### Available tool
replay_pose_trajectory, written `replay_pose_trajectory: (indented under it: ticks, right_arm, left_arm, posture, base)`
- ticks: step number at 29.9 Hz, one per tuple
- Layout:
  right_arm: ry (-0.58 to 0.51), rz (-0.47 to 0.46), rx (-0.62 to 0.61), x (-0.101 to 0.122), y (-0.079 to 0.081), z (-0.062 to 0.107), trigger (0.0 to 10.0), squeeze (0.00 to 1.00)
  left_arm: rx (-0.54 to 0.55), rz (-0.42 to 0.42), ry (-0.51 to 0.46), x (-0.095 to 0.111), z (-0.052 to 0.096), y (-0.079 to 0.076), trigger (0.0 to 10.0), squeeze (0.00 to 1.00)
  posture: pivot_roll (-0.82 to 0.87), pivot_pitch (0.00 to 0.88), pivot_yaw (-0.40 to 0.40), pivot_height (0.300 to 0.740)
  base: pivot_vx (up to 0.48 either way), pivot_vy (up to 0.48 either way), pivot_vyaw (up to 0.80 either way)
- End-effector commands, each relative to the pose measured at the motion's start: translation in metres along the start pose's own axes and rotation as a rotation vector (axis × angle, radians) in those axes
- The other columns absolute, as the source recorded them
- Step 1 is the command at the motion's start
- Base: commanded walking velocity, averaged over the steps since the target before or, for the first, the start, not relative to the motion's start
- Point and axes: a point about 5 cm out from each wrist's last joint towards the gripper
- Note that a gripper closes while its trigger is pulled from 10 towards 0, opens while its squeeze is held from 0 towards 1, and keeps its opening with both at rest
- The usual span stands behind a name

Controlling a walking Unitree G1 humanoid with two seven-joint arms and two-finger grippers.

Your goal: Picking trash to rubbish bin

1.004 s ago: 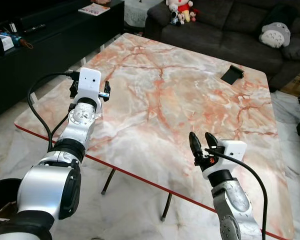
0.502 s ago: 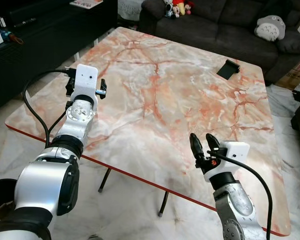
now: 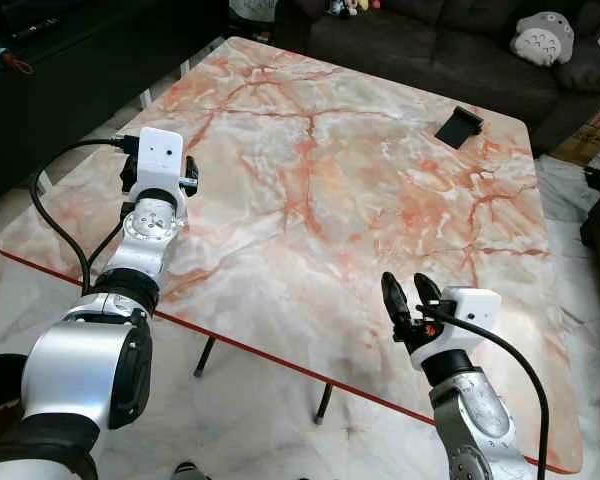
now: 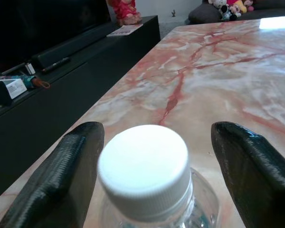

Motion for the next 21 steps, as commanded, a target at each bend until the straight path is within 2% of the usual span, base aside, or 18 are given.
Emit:
replay_pose_trajectory:
  ticks: [1,10,21]
  right_arm:
    - [-0.008,0.01,-0.01,0.004,-0.002,0.004,10.0,0.0]
    - [-0.007,0.011,-0.014,0.004,-0.003,0.002,10.0,0.0]
    - [-0.008,0.013,-0.016,0.003,-0.004,-0.003,10.0,0.0]
  left_arm:
    - [-0.003,-0.011,-0.016,0.008,-0.002,-0.001,0.0,0.0]
    - [0.008,-0.009,-0.069,0.019,-0.005,0.002,0.0,0.0]
    - [-0.007,-0.016,-0.097,0.022,-0.003,-0.005,0.0,0.0]
  posture:
    - [0.01,0.169,-0.179,0.74]
    - [0.01,0.164,-0.178,0.74]
    - [0.02,0.143,-0.176,0.74]
  base:
    - [0.0,0.0,0.0]
    - [0.0,0.0,0.0]
    - [0.0,0.0,0.0]
Point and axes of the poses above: a point about 5 cm out from each wrist's last joint towards the gripper, its own z axis pointing back from the gripper into the wrist, its own x axis along the axis of the wrist's last joint, y = z × x, and after that the axes turned 15 degrees about -z, right-handed
